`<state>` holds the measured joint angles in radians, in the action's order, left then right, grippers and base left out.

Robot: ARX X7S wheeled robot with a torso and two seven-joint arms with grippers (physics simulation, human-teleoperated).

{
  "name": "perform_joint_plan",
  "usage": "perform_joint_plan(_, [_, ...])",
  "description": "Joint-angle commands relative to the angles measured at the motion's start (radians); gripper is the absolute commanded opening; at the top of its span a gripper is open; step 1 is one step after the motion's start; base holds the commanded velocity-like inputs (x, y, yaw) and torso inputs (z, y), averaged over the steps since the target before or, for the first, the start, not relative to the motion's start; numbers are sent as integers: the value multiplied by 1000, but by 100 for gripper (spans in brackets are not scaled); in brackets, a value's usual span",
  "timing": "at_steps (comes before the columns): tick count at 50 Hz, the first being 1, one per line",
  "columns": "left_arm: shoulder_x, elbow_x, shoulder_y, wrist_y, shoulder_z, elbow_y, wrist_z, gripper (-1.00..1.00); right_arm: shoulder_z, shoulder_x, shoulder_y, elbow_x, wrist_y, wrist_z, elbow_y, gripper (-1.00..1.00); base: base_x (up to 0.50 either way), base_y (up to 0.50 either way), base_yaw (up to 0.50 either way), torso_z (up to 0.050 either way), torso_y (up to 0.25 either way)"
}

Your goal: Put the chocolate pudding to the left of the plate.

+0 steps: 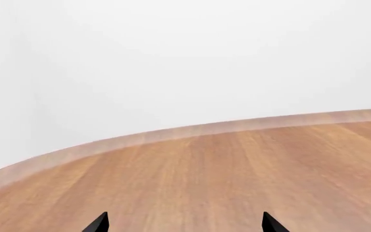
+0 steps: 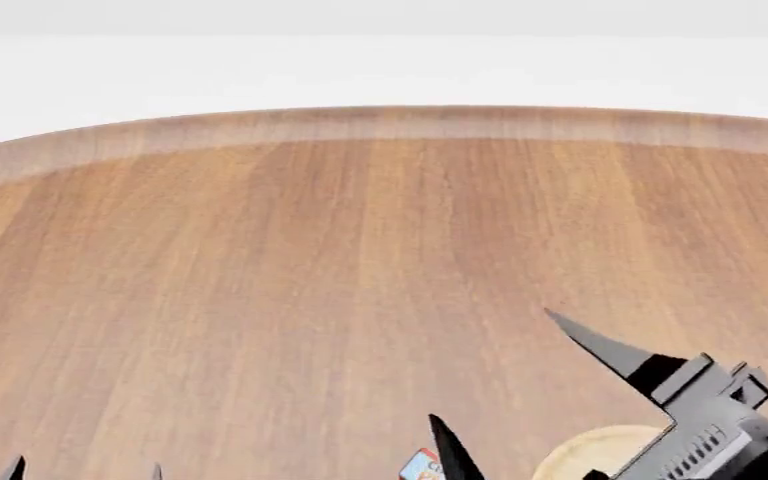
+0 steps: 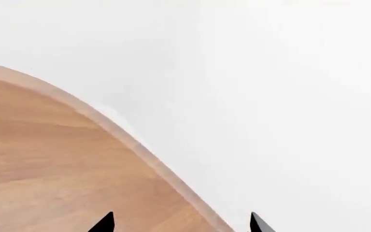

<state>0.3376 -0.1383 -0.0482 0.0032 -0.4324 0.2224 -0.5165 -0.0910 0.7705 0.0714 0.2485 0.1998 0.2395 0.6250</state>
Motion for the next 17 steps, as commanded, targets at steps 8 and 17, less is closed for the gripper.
perform_joint_plan(8, [41,125,-101,86,29,156,-102,100,-57,-326,-331,-391,-377,-674,-17,100,0,0,0,0,0])
perform_joint_plan(17, [49,274,-185,202,31,222,-195,100,-88,-375,-460,-449,-656,-796,-94,100,0,0,0,0,0])
